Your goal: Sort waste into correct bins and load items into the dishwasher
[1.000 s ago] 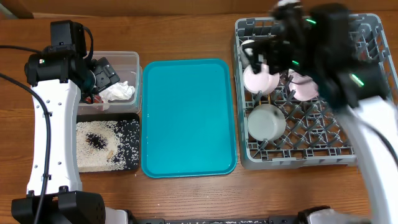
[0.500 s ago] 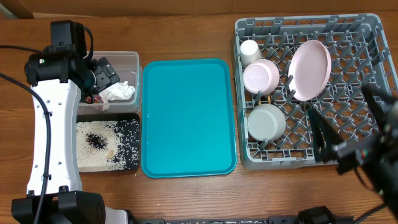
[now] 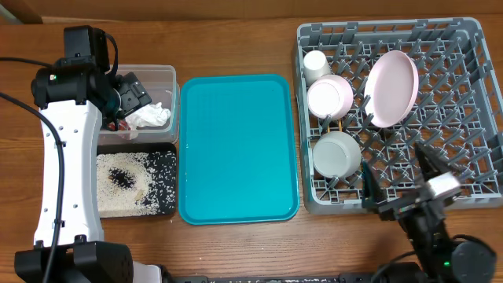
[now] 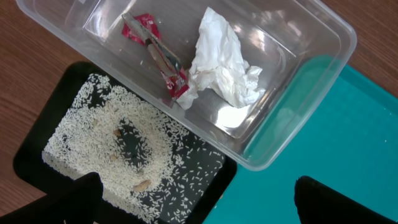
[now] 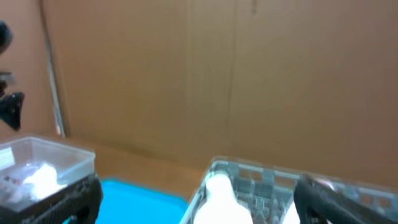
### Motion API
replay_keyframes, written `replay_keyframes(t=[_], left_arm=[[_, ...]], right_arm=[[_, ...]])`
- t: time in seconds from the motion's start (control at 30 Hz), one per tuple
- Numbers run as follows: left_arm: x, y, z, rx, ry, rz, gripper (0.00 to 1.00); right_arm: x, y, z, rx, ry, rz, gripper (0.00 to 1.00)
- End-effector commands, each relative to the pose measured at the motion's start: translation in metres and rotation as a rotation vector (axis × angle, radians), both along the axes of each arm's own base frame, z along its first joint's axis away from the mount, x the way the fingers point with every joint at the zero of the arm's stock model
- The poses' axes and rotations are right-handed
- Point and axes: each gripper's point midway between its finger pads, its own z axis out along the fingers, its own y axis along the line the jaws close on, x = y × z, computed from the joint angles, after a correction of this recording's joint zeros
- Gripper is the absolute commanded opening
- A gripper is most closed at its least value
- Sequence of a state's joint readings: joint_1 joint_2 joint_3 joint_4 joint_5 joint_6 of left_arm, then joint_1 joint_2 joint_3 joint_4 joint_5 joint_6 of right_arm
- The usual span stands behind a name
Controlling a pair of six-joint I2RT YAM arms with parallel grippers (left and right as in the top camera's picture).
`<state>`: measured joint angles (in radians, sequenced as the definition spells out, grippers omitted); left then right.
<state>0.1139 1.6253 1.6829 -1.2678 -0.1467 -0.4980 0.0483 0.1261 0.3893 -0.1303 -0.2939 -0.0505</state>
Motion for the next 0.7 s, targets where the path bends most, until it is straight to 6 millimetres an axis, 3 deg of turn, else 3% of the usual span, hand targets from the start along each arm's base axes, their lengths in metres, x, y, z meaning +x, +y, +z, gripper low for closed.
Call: replay_keyframes(t=[0.0,0.33,0.5,0.67], left_arm=[[0.003,0.002,0.003,0.009,-0.007,-0.003,1.00],[0.003,0.002,0.003,0.009,-0.007,-0.003,1.00],[0.003,0.002,0.003,0.009,-0.007,-0.003,1.00],[0.003,0.002,0.003,0.009,-0.007,-0.003,1.00]], right_arm=[[0.000,0.004,-0.020,0.010,-0.089,0.037,1.00],[0.025,-0.025,-0.079,0.156,0.019,-0.112,1.00],[0.033,-0.031,-0.115,0.173,0.141,-0.148,1.00],[0.035,-0.034,-0.138,0.169,0.234,-0.176,1.00]])
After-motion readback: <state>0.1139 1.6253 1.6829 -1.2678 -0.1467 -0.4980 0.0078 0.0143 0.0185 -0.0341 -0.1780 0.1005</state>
